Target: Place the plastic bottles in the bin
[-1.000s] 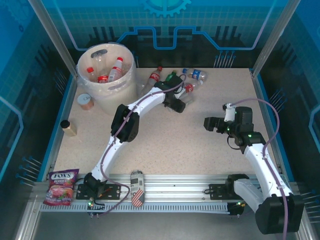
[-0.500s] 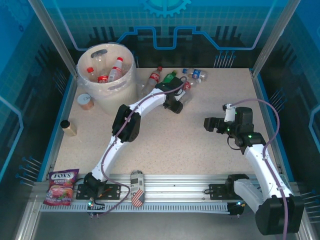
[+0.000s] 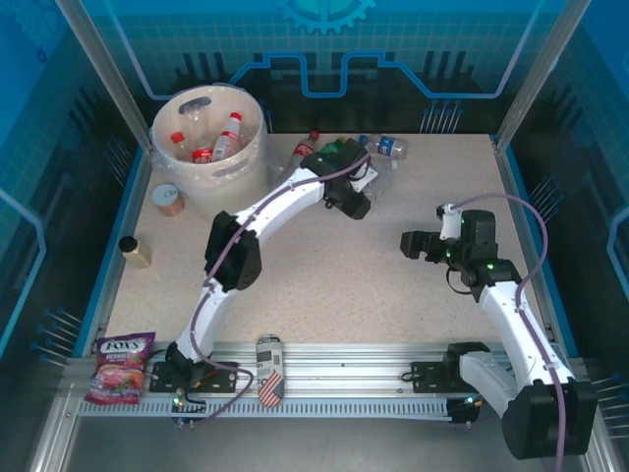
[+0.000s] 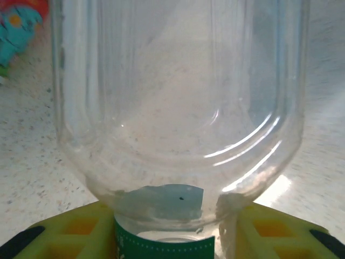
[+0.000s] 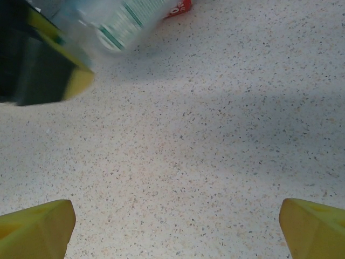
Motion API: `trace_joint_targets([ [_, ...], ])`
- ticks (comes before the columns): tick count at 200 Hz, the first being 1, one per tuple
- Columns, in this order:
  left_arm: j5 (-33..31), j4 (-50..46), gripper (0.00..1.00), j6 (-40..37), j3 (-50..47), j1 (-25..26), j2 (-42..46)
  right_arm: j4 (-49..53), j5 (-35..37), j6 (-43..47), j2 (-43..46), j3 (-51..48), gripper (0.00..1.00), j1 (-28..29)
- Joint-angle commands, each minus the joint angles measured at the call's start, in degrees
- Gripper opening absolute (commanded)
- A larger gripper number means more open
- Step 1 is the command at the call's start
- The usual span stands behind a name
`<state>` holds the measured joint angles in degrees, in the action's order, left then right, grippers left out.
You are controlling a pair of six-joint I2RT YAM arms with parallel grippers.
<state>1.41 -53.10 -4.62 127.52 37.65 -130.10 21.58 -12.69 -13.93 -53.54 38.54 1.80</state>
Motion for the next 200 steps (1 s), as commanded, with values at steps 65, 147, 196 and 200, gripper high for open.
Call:
trace_joint_targets([
  [65, -0.93, -10.73, 0.2, 1.82, 0.99, -11.06, 23.6, -2.23, -1.61, 1.01, -1.42, 0.45, 0.98, -1.14],
  [147, 1.15, -16.14, 0.01, 6.7, -0.85, -31.01, 33.78, -6.81, -4.16, 1.01, -6.97, 1.27, 0.98, -1.1],
  [196, 3.02, -22.57, 0.05, 6.29, 6.84, -35.76, 25.6, -8.39, -3.88, 1.01, -6.91, -0.07, 0.98, -1.14],
  [200, 3.04, -22.5, 0.05, 6.29, 6.79, -35.73, 25.23, -8.48, -3.89, 1.01, -6.93, -0.22, 0.98, -1.14],
])
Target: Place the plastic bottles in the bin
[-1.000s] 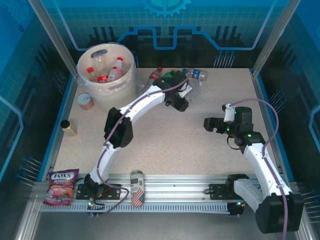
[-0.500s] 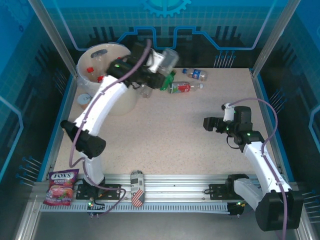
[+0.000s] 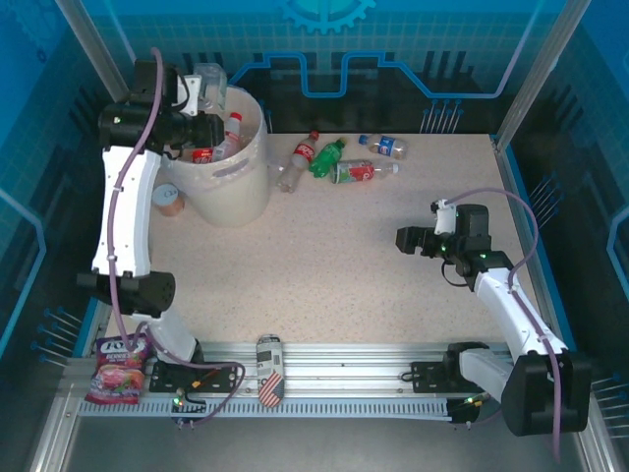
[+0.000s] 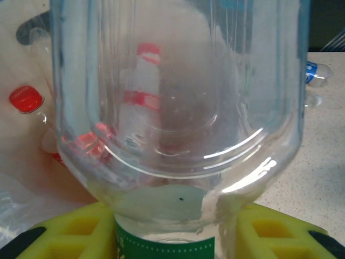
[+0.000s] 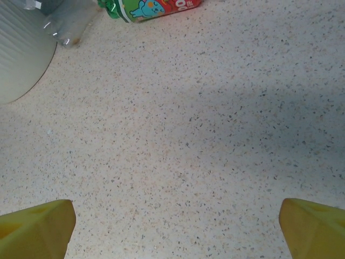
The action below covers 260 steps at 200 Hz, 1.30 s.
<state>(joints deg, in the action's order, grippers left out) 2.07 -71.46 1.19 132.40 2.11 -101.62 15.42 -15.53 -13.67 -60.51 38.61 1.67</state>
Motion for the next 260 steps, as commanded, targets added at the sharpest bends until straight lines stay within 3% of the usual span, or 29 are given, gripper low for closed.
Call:
trace_joint_targets([
  [1, 2.4, -4.13, 0.06, 0.43, 1.91, -0.18, -3.33, -2.32, -1.07, 0.8, 0.0, -0.29, 0.98, -0.99],
  [58, 2.88, -3.91, 0.09, 0.65, 1.81, -0.18, -8.2, -1.88, -0.84, 1.19, 0.81, -1.38, 0.98, -1.05],
  [73, 2.95, -3.7, 0.12, 0.66, 1.8, -0.19, -8.89, -1.8, -0.73, 1.28, 1.0, -1.59, 0.98, -0.98],
  [87, 2.84, -3.5, 0.22, 0.57, 1.72, -0.18, -9.51, -1.71, -0.49, 1.28, 1.01, -1.85, 0.98, -1.02],
  [114, 3.27, -2.98, 0.25, 0.46, 1.7, -0.18, -10.39, -1.71, -0.29, 1.54, 0.75, -1.87, 0.98, -1.05],
  [123, 4.2, -2.91, 0.31, 0.41, 1.72, -0.18, -10.59, -1.71, -0.25, 1.63, 0.57, -1.87, 0.98, -1.06],
  [136, 5.49, -3.15, 0.48, 0.05, 1.96, -0.18, -11.0, -1.8, -0.36, 1.55, 0.24, -1.62, 0.98, -1.06],
  [175, 6.11, -2.92, 0.69, -0.65, 2.12, -0.22, -11.23, -1.37, -0.89, 1.54, -0.66, -0.91, 0.98, -1.02],
  [260, 5.86, 1.63, 0.68, 0.19, 2.59, -0.23, -8.88, -0.17, -0.62, 1.62, 0.22, -0.15, 0.98, -1.06],
])
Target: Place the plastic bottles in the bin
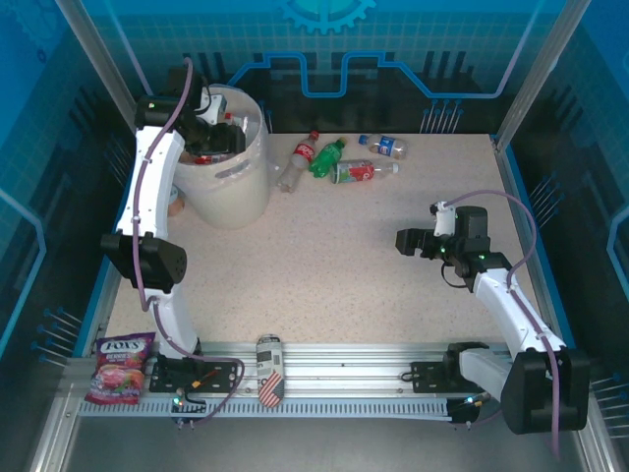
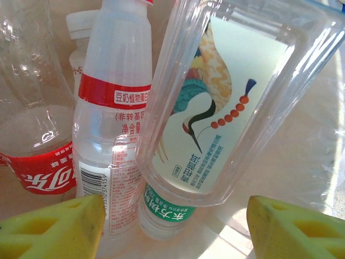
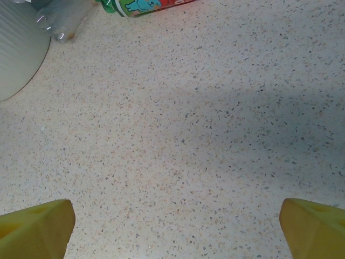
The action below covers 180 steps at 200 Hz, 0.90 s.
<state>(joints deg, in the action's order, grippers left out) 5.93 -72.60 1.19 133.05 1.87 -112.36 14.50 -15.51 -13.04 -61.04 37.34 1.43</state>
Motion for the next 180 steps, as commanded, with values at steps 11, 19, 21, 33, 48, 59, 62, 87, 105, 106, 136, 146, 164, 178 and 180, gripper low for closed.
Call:
trace_joint_targets([
  [11, 3.07, 4.33, 0.68, 0.6, 1.76, 0.06, 2.4, 0.88, -0.66, 0.91, 0.83, 1.32, 0.98, -0.81],
  [19, 3.63, 5.96, 0.68, 1.06, 1.3, 0.06, 2.73, 0.96, -0.83, 0.83, 0.9, 1.44, 0.98, -0.77],
  [21, 3.75, 6.39, 0.68, 1.11, 1.26, 0.06, 2.75, 0.99, -0.88, 0.82, 0.91, 1.47, 0.98, -0.76],
  [33, 4.4, 8.4, 0.68, 1.56, 0.77, 0.06, 2.8, 0.94, -1.08, 0.65, 1.03, 1.54, 0.98, -0.8],
  [48, 4.51, 10.11, 0.69, 1.96, 0.71, 0.06, 2.13, 1.22, -1.13, 0.53, 1.22, 1.76, 0.98, -0.74],
  [59, 4.45, 10.97, 0.69, 2.05, 0.93, 0.04, 1.35, 1.38, -1.03, 0.55, 1.49, 1.86, 0.98, -0.8],
  [62, 4.39, 11.13, 0.7, 2.1, 1.04, 0.06, 1.11, 1.48, -1.0, 0.6, 1.57, 1.86, 0.98, -0.8],
  [87, 4.51, 11.53, 0.67, 2.82, 1.88, 0.06, -0.7, 2.24, -0.72, 0.62, 2.1, 2.18, 0.98, -0.83],
  [105, 4.08, 11.33, 0.63, 2.87, 0.8, 0.15, -1.21, 2.46, -0.57, 0.65, 2.41, 2.15, 0.98, -0.82],
  [106, 4.08, 11.29, 0.63, 2.86, 0.71, 0.15, -1.2, 2.46, -0.53, 0.65, 2.41, 2.14, 0.98, -0.82],
  [136, 3.56, 13.51, 0.55, 2.97, -6.87, 0.15, 0.54, 2.63, -0.41, 0.64, 2.68, 2.07, 0.98, -0.82],
  [146, 3.56, 15.17, 0.53, 3.27, -10.34, 0.15, 1.61, 2.75, -0.4, 0.72, 2.69, 2.07, 0.98, -0.81],
  [164, 3.19, 17.04, 0.52, 3.6, -14.05, 0.15, 2.88, 2.89, -0.4, 0.8, 2.75, 2.2, 0.98, -0.81],
  [178, 3.02, 16.92, 0.52, 3.47, -13.99, 0.15, 2.93, 3.05, -0.44, 0.82, 2.79, 2.53, 0.98, -0.8],
  [180, 2.96, 16.82, 0.52, 3.42, -13.86, 0.15, 2.93, 3.14, -0.48, 0.82, 2.77, 2.55, 0.98, -0.81],
])
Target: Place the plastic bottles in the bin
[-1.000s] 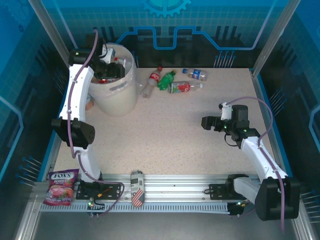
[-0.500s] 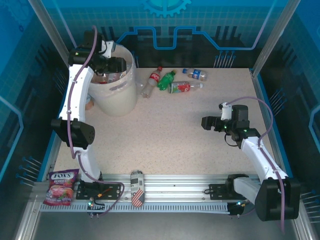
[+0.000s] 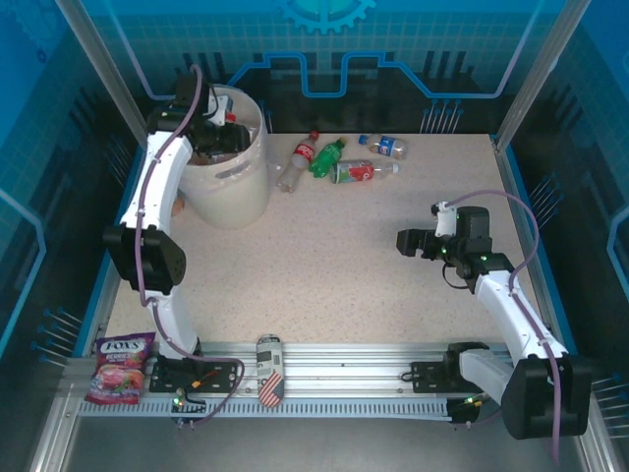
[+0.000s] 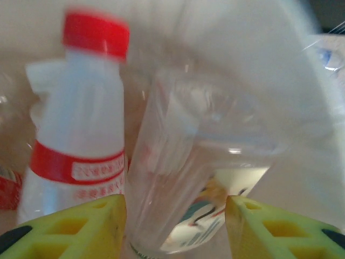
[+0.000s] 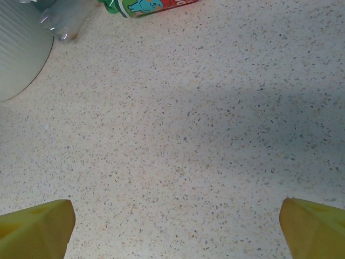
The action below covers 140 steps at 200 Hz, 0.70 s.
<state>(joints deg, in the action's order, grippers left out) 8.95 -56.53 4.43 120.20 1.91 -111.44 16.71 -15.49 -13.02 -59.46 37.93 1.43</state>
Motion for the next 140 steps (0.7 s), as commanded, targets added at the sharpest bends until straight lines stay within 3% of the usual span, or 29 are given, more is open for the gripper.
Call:
trace_joint_targets([
  [1, -0.06, 0.74, 0.52, 0.21, -0.93, 0.11, 2.01, 0.94, -0.46, 0.8, 1.19, 1.97, 0.98, -0.81],
  [62, -0.75, -3.51, 0.63, -1.08, 10.22, 0.07, 1.78, 0.75, -0.86, 0.35, 1.03, 2.69, 0.98, -0.81],
  [116, -3.29, -6.97, 0.67, -2.85, 17.14, 0.19, 5.12, 1.17, -0.93, -0.07, 0.93, 3.81, 0.98, -0.82],
  [140, -9.11, -7.28, 0.68, -4.35, 16.49, 2.97, 9.69, 1.0, -1.21, -0.42, 0.78, 4.16, 0.98, -0.82],
])
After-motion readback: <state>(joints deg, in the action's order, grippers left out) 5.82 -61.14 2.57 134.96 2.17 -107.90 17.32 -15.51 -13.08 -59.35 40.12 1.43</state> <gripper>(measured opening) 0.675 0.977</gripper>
